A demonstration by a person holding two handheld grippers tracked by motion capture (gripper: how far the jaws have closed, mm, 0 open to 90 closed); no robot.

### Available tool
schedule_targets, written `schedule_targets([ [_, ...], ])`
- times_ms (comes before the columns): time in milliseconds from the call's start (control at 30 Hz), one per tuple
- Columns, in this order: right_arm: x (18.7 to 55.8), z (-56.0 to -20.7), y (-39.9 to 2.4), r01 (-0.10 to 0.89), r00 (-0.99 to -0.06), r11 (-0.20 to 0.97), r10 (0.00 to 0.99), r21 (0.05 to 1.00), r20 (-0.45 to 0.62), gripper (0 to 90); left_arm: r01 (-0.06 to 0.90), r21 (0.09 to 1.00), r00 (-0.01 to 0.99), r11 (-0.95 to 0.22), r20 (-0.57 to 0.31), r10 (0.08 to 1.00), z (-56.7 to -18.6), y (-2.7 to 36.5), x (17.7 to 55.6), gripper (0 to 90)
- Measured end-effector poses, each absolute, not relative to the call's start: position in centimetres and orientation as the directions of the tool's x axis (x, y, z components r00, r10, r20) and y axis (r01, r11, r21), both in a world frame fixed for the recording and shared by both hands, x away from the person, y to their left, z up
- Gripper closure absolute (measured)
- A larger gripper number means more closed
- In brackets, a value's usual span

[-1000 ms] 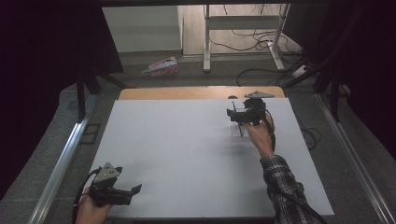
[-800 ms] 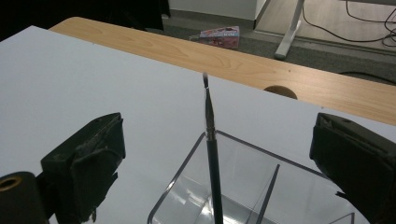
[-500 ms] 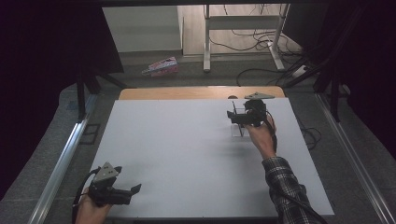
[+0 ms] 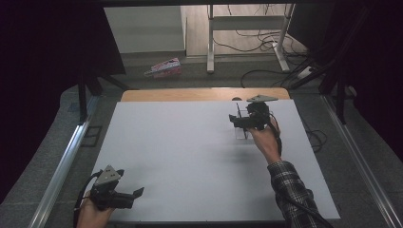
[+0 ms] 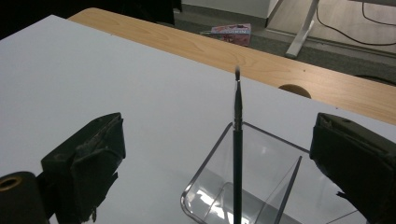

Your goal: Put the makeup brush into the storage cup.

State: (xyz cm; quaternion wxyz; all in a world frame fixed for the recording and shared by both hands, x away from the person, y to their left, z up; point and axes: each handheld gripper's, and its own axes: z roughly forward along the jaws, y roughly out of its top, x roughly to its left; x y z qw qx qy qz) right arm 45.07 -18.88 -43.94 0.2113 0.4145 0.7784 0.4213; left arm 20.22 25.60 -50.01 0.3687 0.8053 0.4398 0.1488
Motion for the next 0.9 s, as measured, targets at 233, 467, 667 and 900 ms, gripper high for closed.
schedule_targets([
  [233,44.5,-43.6,-18.7,0.468,-0.584,0.311,0.811,0.827,0.025,3.6,0.599,0.725,0.568,-0.34,-0.085,0.818,-50.0,25.6,20.2,1.4],
  [467,43.9,-43.4,-18.7,0.473,-0.594,0.316,0.804,0.823,0.033,3.5,0.6,0.727,0.564,-0.333,-0.09,0.821,-50.0,25.7,20.2,1.4],
  [667,43.2,-43.2,-18.7,0.469,-0.607,0.338,0.795,0.816,0.019,3.4,0.601,0.729,0.561,-0.327,-0.093,0.822,-50.0,25.8,20.2,1.2],
  [900,42.5,-43.0,-18.9,0.468,-0.617,0.35,0.787,0.812,0.017,3.4,0.6,0.732,0.559,-0.323,-0.096,0.823,-50.0,25.8,20.2,0.8],
])
